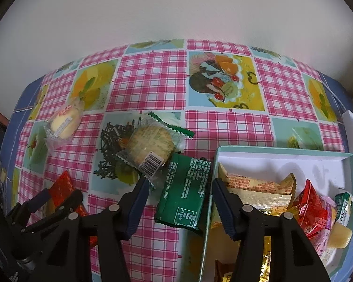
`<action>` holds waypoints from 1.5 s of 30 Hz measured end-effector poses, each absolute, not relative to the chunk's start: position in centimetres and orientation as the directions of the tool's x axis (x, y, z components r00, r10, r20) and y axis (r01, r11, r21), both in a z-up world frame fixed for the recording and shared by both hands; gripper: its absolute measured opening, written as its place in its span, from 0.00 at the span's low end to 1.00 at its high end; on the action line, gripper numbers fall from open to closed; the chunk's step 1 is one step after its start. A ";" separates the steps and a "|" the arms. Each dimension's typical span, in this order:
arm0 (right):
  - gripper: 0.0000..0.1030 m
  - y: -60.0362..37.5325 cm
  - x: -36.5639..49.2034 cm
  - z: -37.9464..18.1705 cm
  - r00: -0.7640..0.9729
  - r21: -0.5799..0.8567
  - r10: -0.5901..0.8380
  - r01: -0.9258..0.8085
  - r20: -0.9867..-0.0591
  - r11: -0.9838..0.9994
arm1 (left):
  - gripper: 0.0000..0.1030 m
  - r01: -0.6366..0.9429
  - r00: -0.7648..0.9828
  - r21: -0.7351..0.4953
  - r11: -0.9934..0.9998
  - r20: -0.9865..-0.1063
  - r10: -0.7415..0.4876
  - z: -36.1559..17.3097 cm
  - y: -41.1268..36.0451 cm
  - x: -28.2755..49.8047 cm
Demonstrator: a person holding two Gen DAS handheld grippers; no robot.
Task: Organize snacks
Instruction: 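Grasp the green pack with the right tool while the left tool holds the red wrapper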
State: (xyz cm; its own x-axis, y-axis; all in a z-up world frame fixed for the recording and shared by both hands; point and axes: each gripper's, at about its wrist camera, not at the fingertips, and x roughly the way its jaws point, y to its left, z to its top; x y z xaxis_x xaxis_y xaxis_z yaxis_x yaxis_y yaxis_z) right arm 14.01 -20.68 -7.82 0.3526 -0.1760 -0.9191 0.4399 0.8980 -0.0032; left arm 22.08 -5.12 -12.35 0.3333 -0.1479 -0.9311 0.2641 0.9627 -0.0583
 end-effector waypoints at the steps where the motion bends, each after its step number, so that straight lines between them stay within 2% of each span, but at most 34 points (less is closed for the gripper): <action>1: 0.57 -20.5 14.1 -7.8 0.355 0.002 -0.169 0.434 -0.919 0.901 | 0.77 0.261 0.330 -0.058 0.964 -0.933 -0.146 -12.4 -5.0 22.1; 12: 0.55 -20.0 15.3 -9.0 0.307 -0.068 -0.217 0.432 -0.926 0.899 | 0.77 0.241 0.297 -0.075 0.968 -0.943 -0.147 -12.4 -3.5 22.8; 25: 0.55 -18.1 15.3 -9.1 0.324 -0.042 -0.178 0.384 -0.929 0.922 | 0.77 0.234 0.281 -0.096 0.968 -0.946 -0.162 -12.2 -2.3 22.7; 28: 0.49 -17.6 15.3 -8.9 0.339 -0.005 -0.138 0.366 -0.931 0.930 | 0.77 0.229 0.278 -0.103 0.968 -0.946 -0.167 -12.1 -2.1 22.7; 34: 0.49 -18.4 15.5 -8.7 0.322 -0.051 -0.203 0.423 -0.925 0.905 | 0.77 0.225 0.268 -0.108 0.968 -0.949 -0.168 -11.8 -1.9 22.4; 45: 0.46 -18.2 15.8 -11.0 0.271 -0.055 -0.186 0.429 -0.945 0.902 | 0.77 0.289 0.255 -0.086 0.953 -0.953 -0.164 -11.7 -4.2 21.2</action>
